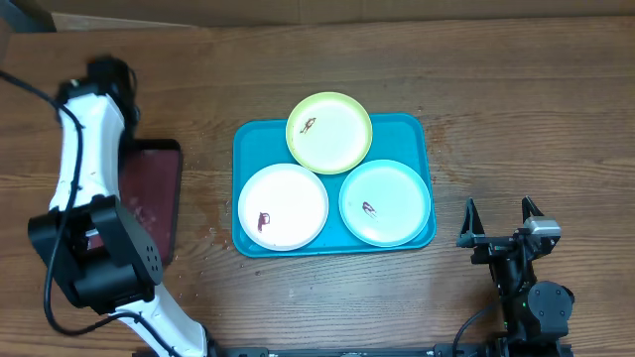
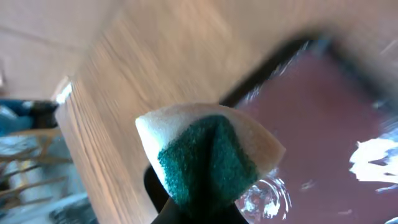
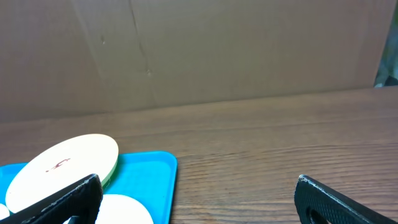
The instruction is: Clean dirty plates on tray and stack at the side
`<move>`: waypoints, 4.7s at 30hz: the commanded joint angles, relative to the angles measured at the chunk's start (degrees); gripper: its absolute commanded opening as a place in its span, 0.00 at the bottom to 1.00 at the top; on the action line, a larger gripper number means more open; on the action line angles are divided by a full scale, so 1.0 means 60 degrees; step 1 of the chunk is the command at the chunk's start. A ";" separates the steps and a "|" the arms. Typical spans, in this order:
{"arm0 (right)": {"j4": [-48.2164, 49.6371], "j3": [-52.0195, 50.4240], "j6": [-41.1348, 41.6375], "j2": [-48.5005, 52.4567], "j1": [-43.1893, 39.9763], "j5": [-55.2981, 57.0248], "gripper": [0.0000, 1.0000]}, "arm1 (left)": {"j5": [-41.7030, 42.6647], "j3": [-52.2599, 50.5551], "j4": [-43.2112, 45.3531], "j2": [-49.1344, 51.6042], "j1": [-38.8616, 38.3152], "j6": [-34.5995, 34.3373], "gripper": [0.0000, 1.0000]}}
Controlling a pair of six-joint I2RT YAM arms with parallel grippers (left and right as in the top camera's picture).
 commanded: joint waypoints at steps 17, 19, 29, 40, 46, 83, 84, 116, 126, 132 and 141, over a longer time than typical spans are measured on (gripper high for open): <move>0.0058 -0.0098 -0.0029 -0.0095 0.0022 0.0051 1.00 | -0.1096 -0.0688 0.0044 0.0233 -0.0040 0.0208 0.04; 0.0062 -0.0098 -0.0029 -0.0095 0.0022 0.0051 1.00 | -0.1031 -0.0171 -0.0124 0.0127 -0.0036 0.0193 0.04; 0.0062 -0.0098 -0.0029 -0.0095 0.0022 0.0051 1.00 | 0.0991 0.0321 -0.0044 0.0018 -0.0007 -0.0007 0.04; 0.0062 -0.0098 -0.0029 -0.0095 0.0022 0.0047 1.00 | 0.0801 0.2976 -0.2197 0.0080 -0.0004 -0.0004 0.04; 0.0062 -0.0098 -0.0029 -0.0095 0.0022 0.0051 1.00 | 0.4860 0.7220 -0.3840 0.0080 -0.0066 0.0004 0.04; 0.0062 -0.0098 -0.0029 -0.0095 0.0022 0.0051 1.00 | 0.8725 -0.3096 0.1599 0.0062 -0.5450 0.0634 0.41; 0.0062 -0.0098 -0.0029 -0.0095 0.0022 0.0051 1.00 | 0.8754 -0.3096 0.1687 0.0062 -0.5450 0.0637 0.56; 0.4313 0.3461 0.2728 0.0484 -0.0153 -0.5963 1.00 | 0.6881 0.2699 -0.3843 -0.1847 -0.2503 0.1144 1.00; -0.9774 1.4258 -0.3166 0.7420 -0.0270 -0.5268 1.00 | 0.6972 0.2699 -0.3843 -0.1843 -0.2514 0.1140 1.00; -1.1140 1.7129 -0.0940 1.0007 -0.0266 -0.8856 1.00 | 0.7147 0.2699 -0.3814 -0.1843 -0.2517 0.1133 1.00; -1.0706 1.7176 0.0747 1.2094 0.0889 -0.6145 0.95 | 0.7876 0.2699 -0.3770 -0.1843 -0.2521 0.1129 1.00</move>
